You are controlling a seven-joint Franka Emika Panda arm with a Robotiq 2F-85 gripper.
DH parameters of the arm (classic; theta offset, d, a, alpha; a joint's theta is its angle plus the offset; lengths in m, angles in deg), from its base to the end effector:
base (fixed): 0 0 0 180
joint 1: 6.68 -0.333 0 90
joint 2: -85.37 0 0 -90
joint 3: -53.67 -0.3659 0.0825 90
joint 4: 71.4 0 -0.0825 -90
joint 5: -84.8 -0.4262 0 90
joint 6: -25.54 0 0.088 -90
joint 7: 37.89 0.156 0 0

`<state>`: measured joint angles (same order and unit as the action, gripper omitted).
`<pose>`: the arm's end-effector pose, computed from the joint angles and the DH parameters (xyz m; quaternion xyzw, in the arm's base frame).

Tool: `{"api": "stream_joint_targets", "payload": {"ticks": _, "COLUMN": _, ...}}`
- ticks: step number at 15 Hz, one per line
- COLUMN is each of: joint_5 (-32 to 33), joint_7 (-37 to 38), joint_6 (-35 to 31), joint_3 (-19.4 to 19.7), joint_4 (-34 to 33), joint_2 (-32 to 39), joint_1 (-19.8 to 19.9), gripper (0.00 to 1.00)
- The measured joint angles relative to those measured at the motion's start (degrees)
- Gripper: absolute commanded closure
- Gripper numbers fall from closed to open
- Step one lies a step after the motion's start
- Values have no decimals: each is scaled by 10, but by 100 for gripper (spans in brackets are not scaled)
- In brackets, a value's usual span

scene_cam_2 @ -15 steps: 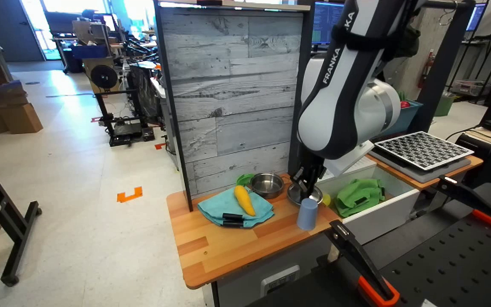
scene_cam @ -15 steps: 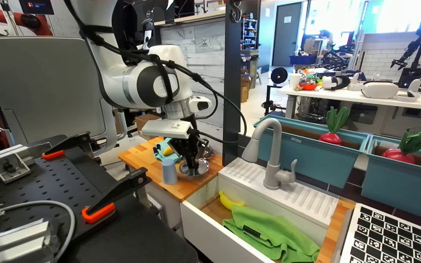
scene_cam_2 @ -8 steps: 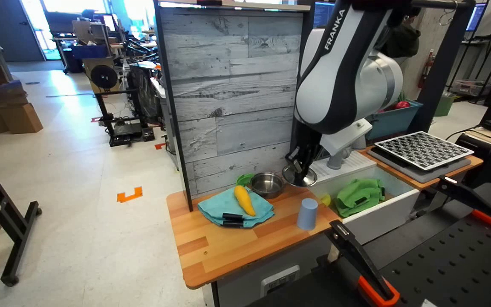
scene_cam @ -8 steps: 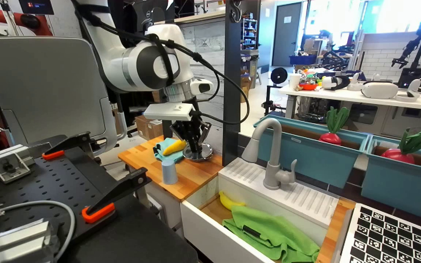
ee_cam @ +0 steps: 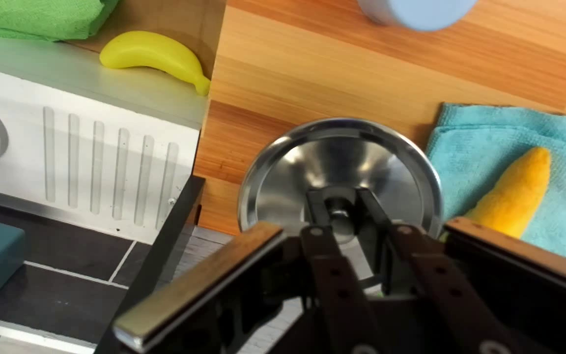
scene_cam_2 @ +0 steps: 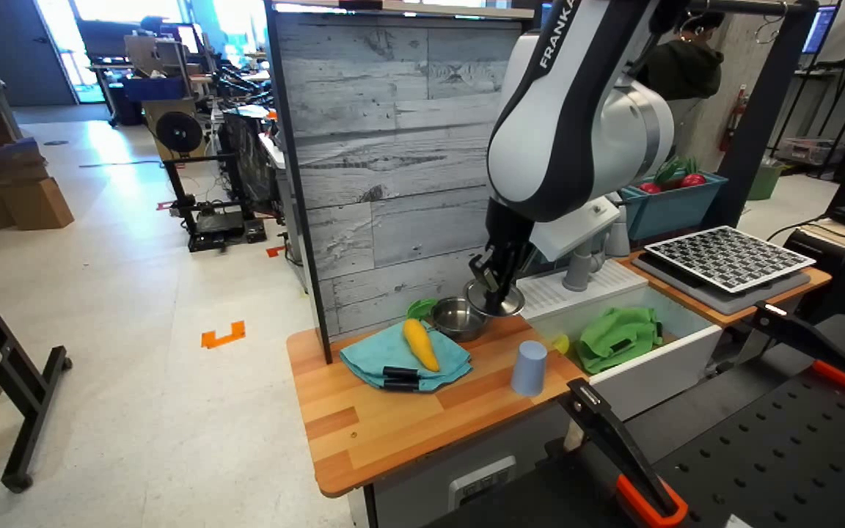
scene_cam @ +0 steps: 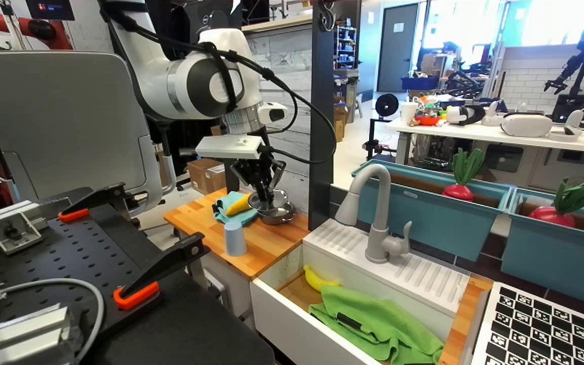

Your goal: Cover the pot with the silver lid

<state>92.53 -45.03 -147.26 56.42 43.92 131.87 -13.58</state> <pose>0.6470 0.0545 0.0095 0.9800 0.1721 0.0940 0.0339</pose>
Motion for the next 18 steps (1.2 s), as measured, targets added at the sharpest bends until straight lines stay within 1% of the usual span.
{"api": "stream_joint_targets", "payload": {"ticks": 3, "joint_5": 0, "joint_7": 0, "joint_6": 11, "joint_3": -7, "joint_4": -13, "joint_2": 3, "joint_1": 0, "gripper": 95}}
{"api": "stream_joint_targets", "payload": {"ticks": 7, "joint_5": 0, "joint_7": 0, "joint_6": 42, "joint_3": -12, "joint_4": -46, "joint_2": 17, "joint_1": 0, "gripper": 95}}
{"api": "stream_joint_targets", "payload": {"ticks": 18, "joint_5": -1, "joint_7": 11, "joint_6": 99, "joint_3": -14, "joint_4": -144, "joint_2": 88, "joint_1": -1, "gripper": 95}}
